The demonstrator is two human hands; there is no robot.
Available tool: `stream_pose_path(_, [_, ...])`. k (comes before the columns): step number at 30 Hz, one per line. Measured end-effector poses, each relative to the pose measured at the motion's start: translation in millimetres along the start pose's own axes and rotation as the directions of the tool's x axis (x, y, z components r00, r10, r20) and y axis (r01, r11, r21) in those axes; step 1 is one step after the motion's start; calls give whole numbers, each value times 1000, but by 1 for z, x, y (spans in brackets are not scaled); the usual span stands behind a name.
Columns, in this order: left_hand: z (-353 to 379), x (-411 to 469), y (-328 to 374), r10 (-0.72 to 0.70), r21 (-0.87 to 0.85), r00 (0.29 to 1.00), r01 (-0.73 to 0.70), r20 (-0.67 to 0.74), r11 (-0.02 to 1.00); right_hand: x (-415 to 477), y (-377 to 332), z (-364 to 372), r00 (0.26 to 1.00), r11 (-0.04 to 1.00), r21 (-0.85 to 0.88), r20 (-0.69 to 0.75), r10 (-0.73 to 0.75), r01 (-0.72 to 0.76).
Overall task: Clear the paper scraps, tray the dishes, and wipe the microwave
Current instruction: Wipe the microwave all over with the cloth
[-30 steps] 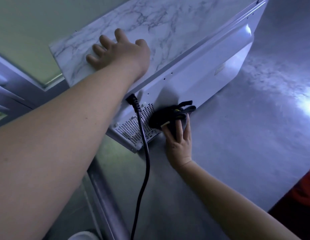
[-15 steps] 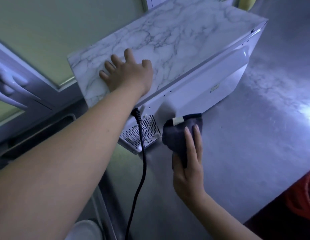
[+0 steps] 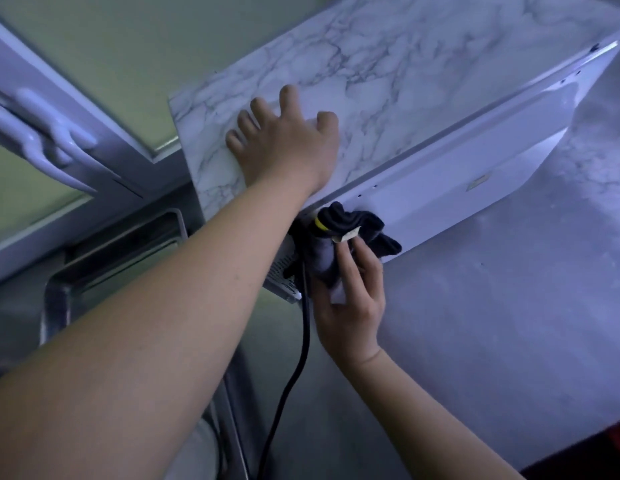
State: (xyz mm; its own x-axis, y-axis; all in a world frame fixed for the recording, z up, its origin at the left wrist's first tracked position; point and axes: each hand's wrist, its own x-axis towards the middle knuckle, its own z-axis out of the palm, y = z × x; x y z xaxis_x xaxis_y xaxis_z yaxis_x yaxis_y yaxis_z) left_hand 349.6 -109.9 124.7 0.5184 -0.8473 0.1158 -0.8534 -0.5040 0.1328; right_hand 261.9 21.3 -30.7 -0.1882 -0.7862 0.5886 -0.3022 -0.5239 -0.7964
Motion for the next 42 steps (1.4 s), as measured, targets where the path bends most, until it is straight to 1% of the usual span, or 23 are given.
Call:
stream_pose_path(1, [0,0,0,3,0,1000,-3,-3,1000,-5,3,3,1000,1000,8,4,2,-2])
stream_pose_path(3, [0,-1,0,3,-3,1000,-3,-4,1000,-21,14,6,998,999,24,58,27,-29])
stream_pose_path(5, [0,-1,0,3,-13,1000,-3,-14,1000,-39,26,2,980,991,29,157,123,-129])
stream_pose_path(7, [0,0,0,0,-24,1000,0,-21,1000,-53,36,-5,925,965,-35,276,259,-260])
stream_pose_path(10, [-1,-1,1,-6,-36,1000,5,-20,999,-61,39,-15,790,900,-140,437,430,-413])
stream_pose_path(12, [-2,-1,1,-8,-41,1000,8,-18,999,-59,34,-22,725,871,-149,498,475,-468])
stream_pose_path(13, [-2,-2,1,-10,-42,1000,9,-17,999,-56,29,-28,717,866,-129,510,475,-482])
stream_pose_path(14, [-3,-1,1,-11,-43,1000,10,-17,999,-53,24,-35,727,867,-86,509,461,-490])
stream_pose_path(16, [-3,-2,1,-11,-44,1000,10,-13,999,-46,9,-52,784,870,53,465,413,-490])
stream_pose_path(18, [-2,-2,0,-2,-41,1000,2,-11,999,-34,-3,-63,872,890,188,362,330,-415])
stream_pose_path(20, [-1,-1,0,3,-41,1000,-3,-16,999,-16,-9,-57,926,910,249,269,264,-331])
stream_pose_path(22, [-1,0,0,-7,-48,1000,6,-18,999,0,-13,-36,936,898,294,231,266,-328])
stream_pose_path(24, [-1,1,0,-15,-44,1000,14,-22,999,3,-23,-12,944,900,303,202,259,-312])
stream_pose_path(29, [2,1,-1,0,-44,999,-1,-36,999,-18,-26,15,979,933,304,119,164,-193])
stream_pose_path(31, [2,2,-1,-2,-52,999,0,-40,999,-27,-21,18,980,941,286,134,147,-180])
stream_pose_path(33, [2,2,-1,-10,-46,999,8,-37,999,-41,-16,21,973,952,254,196,121,-169])
stream_pose_path(35, [2,2,0,-17,-41,999,15,-30,999,-59,-10,22,937,978,177,346,47,-114])
stream_pose_path(36, [2,1,0,-16,-42,999,15,-32,999,-67,-7,23,890,990,126,455,4,-69])
stream_pose_path(37, [2,1,0,-15,-45,999,13,-36,999,-73,-5,24,828,997,69,561,-7,-38])
stream_pose_path(38, [1,1,0,-15,-50,999,13,-38,999,-76,-3,25,767,999,2,640,37,-50])
stream_pose_path(39, [1,1,0,-18,-57,999,16,-36,998,-77,-3,24,722,992,-62,681,120,-107])
stream_pose_path(40, [1,1,-1,-21,-61,999,19,-34,998,-79,-3,21,692,980,-101,695,195,-174])
stream_pose_path(42, [2,1,-1,-19,-53,999,17,-39,998,-80,-4,9,660,956,-87,706,257,-278])
